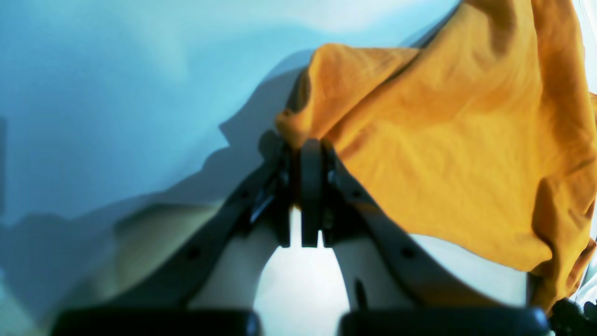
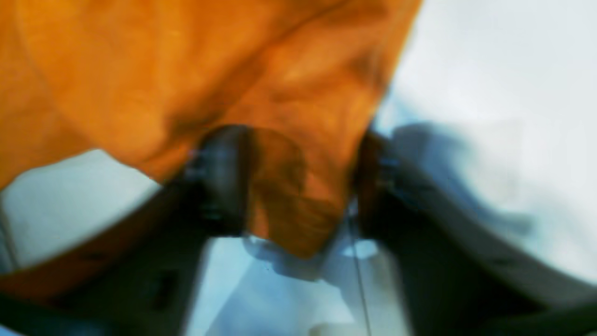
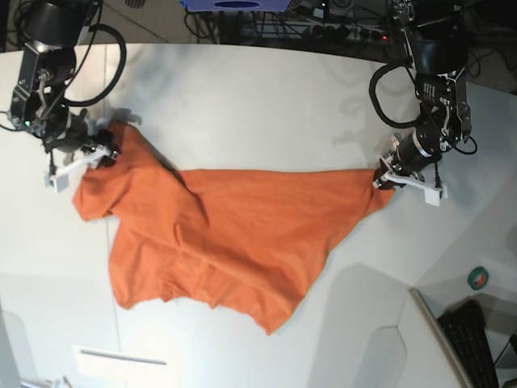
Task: Layout the t-shirt on the table in an organized manner, then fold the t-shirt properly
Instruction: 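Hold the shirt with both grippers and stretch it taut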
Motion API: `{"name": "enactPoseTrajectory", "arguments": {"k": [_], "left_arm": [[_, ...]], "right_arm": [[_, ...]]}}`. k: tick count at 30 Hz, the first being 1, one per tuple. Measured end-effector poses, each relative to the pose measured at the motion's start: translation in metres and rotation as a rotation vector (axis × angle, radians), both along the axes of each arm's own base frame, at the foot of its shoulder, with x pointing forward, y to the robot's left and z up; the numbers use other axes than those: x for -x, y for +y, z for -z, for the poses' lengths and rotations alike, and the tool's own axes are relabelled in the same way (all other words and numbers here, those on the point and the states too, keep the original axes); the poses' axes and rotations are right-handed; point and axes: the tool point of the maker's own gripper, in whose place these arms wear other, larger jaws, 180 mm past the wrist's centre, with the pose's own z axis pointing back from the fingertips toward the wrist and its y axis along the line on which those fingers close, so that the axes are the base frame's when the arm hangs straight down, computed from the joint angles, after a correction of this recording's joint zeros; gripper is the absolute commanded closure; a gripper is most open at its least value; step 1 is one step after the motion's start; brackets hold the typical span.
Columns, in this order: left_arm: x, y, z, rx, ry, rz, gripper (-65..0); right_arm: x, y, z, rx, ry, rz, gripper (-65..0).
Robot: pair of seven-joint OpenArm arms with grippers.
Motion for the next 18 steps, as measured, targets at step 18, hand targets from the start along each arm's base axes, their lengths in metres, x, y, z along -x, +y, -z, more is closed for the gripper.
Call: {"name": "enactPoseTrajectory", "arguments": {"k": [18], "left_arm": [[-0.073, -0.057, -0.091, -0.118, -0.241, 0.246, 0.0]], "right_arm": [[-0.077, -0.029, -0.103, 0.118, -0.094, -0.055, 0.0]]}}
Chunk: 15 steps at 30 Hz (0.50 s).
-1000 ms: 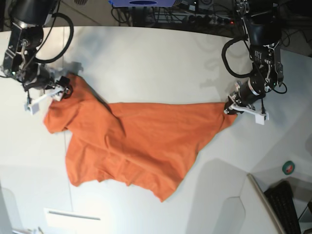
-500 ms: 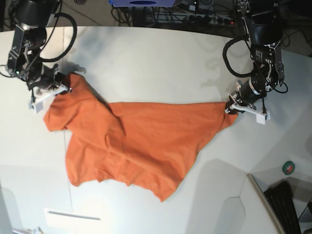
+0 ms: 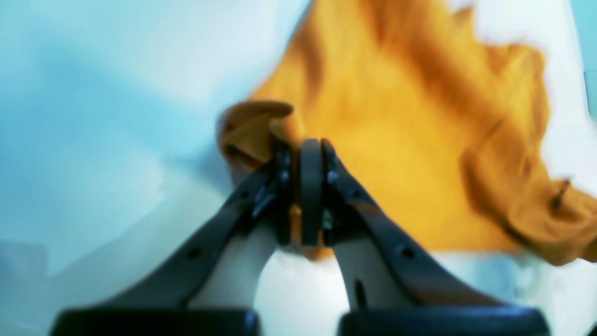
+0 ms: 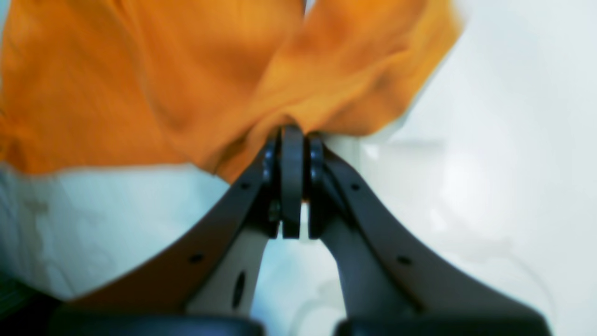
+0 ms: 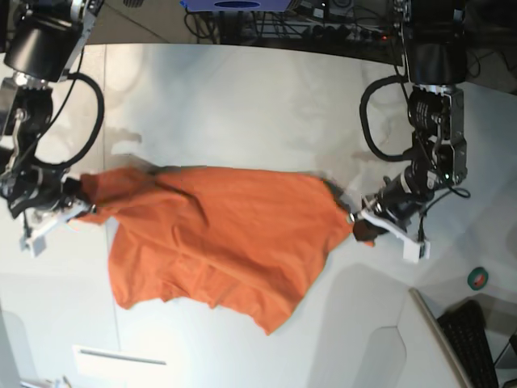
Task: Layout the t-shirt on the table in an organized manner, then fold the t-shirt properly
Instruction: 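Hold the shirt with both grippers and stretch it taut, then lift the shirt with both grippers and lay it flat on the table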
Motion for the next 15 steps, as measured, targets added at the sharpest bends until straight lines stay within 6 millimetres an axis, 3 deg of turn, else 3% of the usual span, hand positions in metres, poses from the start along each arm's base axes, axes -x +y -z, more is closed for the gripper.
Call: {"name": "enactPoseTrajectory", "arguments": {"k": [3, 7, 11, 13, 15], "left_arm": [[-0.044, -0.003, -0.028, -0.038, -0.033, -0.018, 0.0], [-0.102, -0.045, -0.07, -0.035, -0.109, 0.073, 0.0], [-0.145, -0.073, -0.088, -0.027, -0.091, 0.104, 0.0], [-0.168, -0.08, -0.107, -0.032, -0.142, 0.087, 0.0], [-0.191, -0.089, -0.137, -0.052, -0.204, 0.096, 0.0]], "right_arm": [[-0.04, -0.023, -0.028, 0.018, -0.061, 0.025, 0.0], [-0.094, -0.051, -0.059, -0.006, -0.11, 0.066, 0.0], [-0.131, -0.091, -0.084, -0.002, -0.17, 0.152, 0.0], [-0.147, -0.1, -0.1, 0.031, -0.182, 0.146, 0.0], [-0.171, -0.102, -0.133, 0.071, -0.249, 0.121, 0.0]]}}
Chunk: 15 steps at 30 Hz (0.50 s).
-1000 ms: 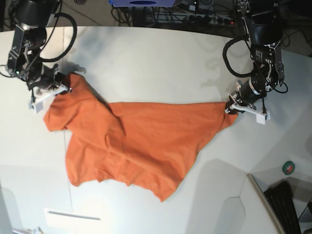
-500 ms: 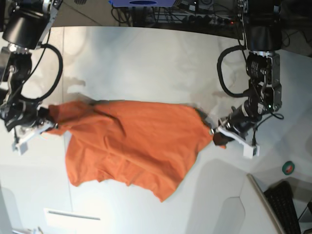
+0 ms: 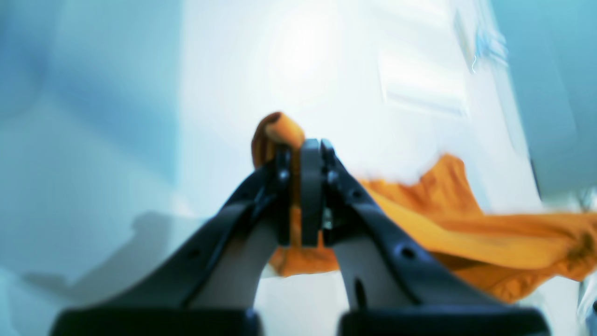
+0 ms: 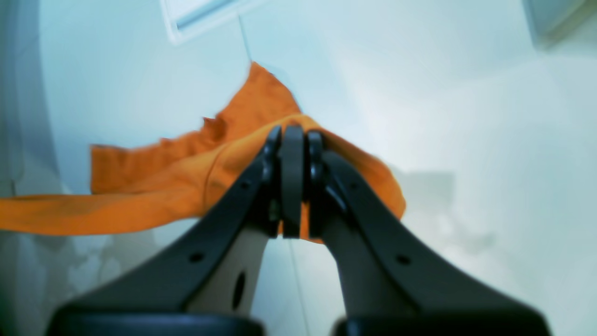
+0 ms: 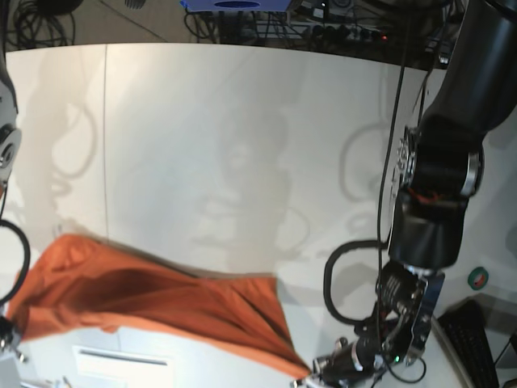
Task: Layout the t-shirt on the table in an organized manner, then fold the t-shirt properly
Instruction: 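Lift the shirt with both grippers and lay it flat on the table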
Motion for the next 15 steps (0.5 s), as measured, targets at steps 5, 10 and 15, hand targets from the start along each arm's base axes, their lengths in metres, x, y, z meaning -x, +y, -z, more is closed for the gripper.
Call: {"name": "enactPoseTrajectory", "arguments": {"k": [5, 10, 15], "left_arm": [[-0.051, -0.028, -0.117, 0.037, -0.207, 0.007, 0.0], [-0.065, -0.028, -0.195, 0.046, -0.329, 0.009, 0.0], [-0.054, -0.02, -0.189, 0.045, -0.374, 0.016, 0.0]], "right_arm": [[-0.046, 0.0, -0.11, 0.072, -0.214, -0.033, 0.0], [-0.049, -0.027, -0.178, 0.107, -0.305, 0.013, 0.0], [-0.032, -0.023, -0.178, 0.149, -0.271, -0.022, 0.0]]}}
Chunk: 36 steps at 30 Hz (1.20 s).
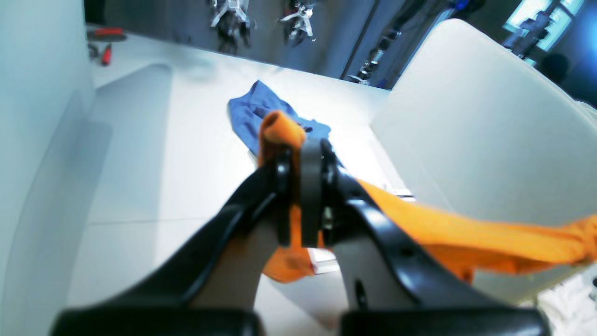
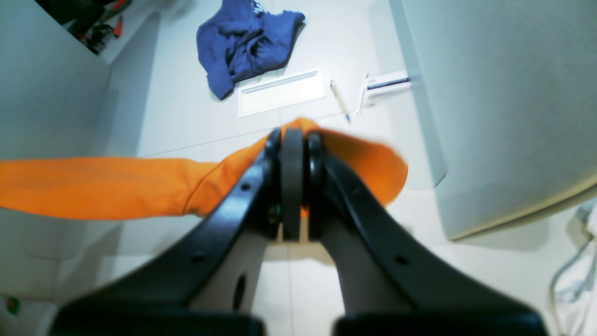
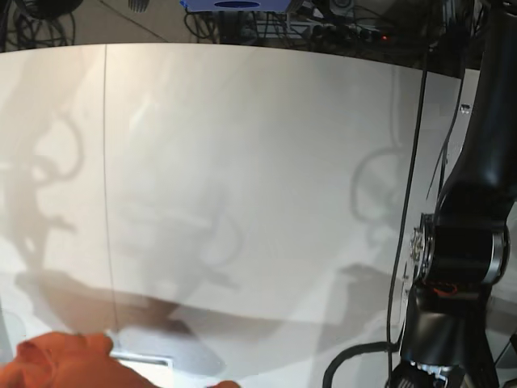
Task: Layout the t-shirt on the table in an organized manner, then fold the t-shirt properly
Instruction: 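Lift the shirt with both grippers and lay it flat on the table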
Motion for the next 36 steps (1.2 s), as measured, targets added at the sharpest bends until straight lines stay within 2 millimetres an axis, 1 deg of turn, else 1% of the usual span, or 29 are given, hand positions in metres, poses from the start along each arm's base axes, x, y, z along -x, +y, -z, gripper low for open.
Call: {"name": "enactPoseTrajectory", "arguments": {"k": [1, 2, 3, 4, 5, 7, 8, 10, 12, 13, 15, 16, 17, 19, 20, 22, 25, 27, 28, 31, 33, 36], "left_arm": [[0.005, 0.006, 0.021, -0.006, 0.021, -0.008, 0.0], [0.012, 0.013, 0.047, -0.022, 0.058, -0.017, 0.0], [0.02, 0.023, 0.077, -0.035, 0.1, -0.03, 0.0], [0.031, 0.032, 0.11, -0.05, 0.152, -0.039, 0.0], [0.045, 0.041, 0.146, -0.069, 0.214, -0.048, 0.0], [0.076, 0.054, 0.209, -0.096, 0.325, -0.055, 0.0], [0.09, 0.061, 0.231, -0.11, 0.358, -0.061, 0.0], [0.117, 0.067, 0.269, -0.121, 0.42, -0.069, 0.0], [0.145, 0.065, 0.304, -0.118, 0.487, -0.056, 0.0], [0.158, 0.062, 0.32, -0.12, 0.519, -0.046, 0.0], [0.187, 0.06, 0.352, -0.122, 0.593, -0.041, 0.0], [0.201, 0.062, 0.366, -0.125, 0.628, -0.043, 0.0], [0.215, 0.065, 0.379, -0.13, 0.66, -0.041, 0.0], [0.233, 0.077, 0.394, -0.151, 0.698, -0.052, 0.0], [0.238, 0.085, 0.396, -0.16, 0.704, -0.064, 0.0], [0.246, 0.093, 0.395, -0.174, 0.694, -0.068, 0.0], [0.259, 0.091, 0.394, -0.178, 0.678, -0.052, 0.0], [0.272, 0.093, 0.398, -0.158, 0.692, -0.057, 0.0], [0.278, 0.098, 0.4, -0.145, 0.701, -0.074, 0.0], [0.286, 0.122, 0.4, -0.131, 0.709, -0.14, 0.0], [0.287, 0.129, 0.396, -0.128, 0.696, -0.159, 0.0], [0.296, 0.118, 0.395, -0.12, 0.683, -0.137, 0.0]], "right_arm": [[0.008, 0.006, 0.016, 0.021, 0.028, -0.014, 0.0], [0.017, 0.009, 0.036, 0.043, 0.069, -0.017, 0.0], [0.025, 0.018, 0.058, 0.061, 0.105, -0.03, 0.0], [0.033, 0.028, 0.083, 0.064, 0.139, -0.048, 0.0], [0.043, 0.042, 0.112, 0.057, 0.186, -0.076, 0.0], [0.065, 0.069, 0.169, 0.021, 0.274, -0.13, 0.0], [0.074, 0.078, 0.192, 0.006, 0.3, -0.135, 0.0], [0.096, 0.092, 0.239, -0.018, 0.339, -0.139, 0.0], [0.126, 0.101, 0.291, -0.061, 0.414, -0.134, 0.0], [0.14, 0.1, 0.314, -0.075, 0.455, -0.113, 0.0], [0.165, 0.102, 0.35, -0.108, 0.526, -0.094, 0.0], [0.176, 0.102, 0.362, -0.117, 0.551, -0.087, 0.0], [0.186, 0.102, 0.371, -0.125, 0.569, -0.084, 0.0], [0.201, 0.1, 0.382, -0.121, 0.595, -0.074, 0.0], [0.207, 0.1, 0.386, -0.124, 0.605, -0.072, 0.0], [0.221, 0.1, 0.393, -0.124, 0.623, -0.072, 0.0], [0.246, 0.104, 0.397, -0.105, 0.636, -0.088, 0.0], [0.262, 0.108, 0.397, -0.097, 0.644, -0.089, 0.0], [0.268, 0.108, 0.395, -0.107, 0.639, -0.078, 0.0], [0.275, 0.101, 0.382, -0.119, 0.625, -0.052, 0.0], [0.277, 0.098, 0.376, -0.12, 0.621, -0.039, 0.0], [0.285, 0.105, 0.378, -0.14, 0.633, -0.042, 0.0]]}}
